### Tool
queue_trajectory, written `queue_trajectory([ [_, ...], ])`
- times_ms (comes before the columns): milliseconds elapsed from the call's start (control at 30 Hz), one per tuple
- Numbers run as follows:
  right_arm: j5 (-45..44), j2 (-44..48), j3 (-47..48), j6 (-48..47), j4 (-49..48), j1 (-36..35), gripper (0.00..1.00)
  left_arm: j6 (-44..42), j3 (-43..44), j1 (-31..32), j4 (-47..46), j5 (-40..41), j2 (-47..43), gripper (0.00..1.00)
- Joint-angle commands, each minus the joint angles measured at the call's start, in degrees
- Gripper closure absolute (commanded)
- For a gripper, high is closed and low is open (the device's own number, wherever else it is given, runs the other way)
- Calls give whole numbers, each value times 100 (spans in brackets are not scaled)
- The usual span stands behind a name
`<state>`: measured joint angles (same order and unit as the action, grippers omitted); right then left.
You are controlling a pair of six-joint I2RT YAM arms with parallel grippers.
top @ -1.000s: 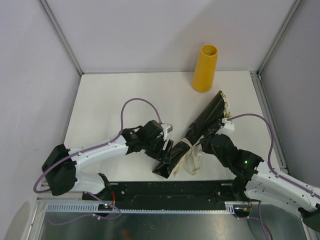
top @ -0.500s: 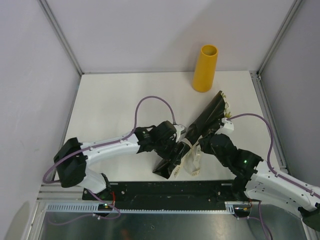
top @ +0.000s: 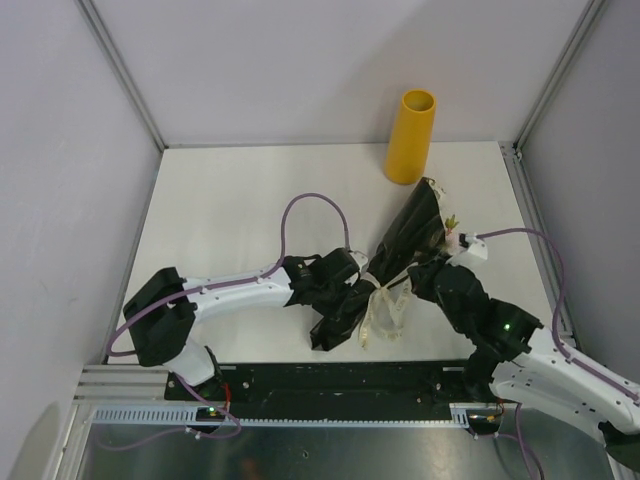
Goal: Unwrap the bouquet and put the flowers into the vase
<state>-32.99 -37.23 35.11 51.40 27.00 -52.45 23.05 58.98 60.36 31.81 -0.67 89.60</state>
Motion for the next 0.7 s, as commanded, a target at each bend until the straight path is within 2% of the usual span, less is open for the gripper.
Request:
queue_trajectory([
  [0,-920,427,410,160,77,81,100,99,226,-20,248,660,-101,100],
  [367,-2443,1093,1223,-672,9,498,100,366,-109,-520,330,611,-286,100],
  [667,-3237,1194,1430,-2608,-1135,792,100,536,-198,-888,321,487,-454,100],
])
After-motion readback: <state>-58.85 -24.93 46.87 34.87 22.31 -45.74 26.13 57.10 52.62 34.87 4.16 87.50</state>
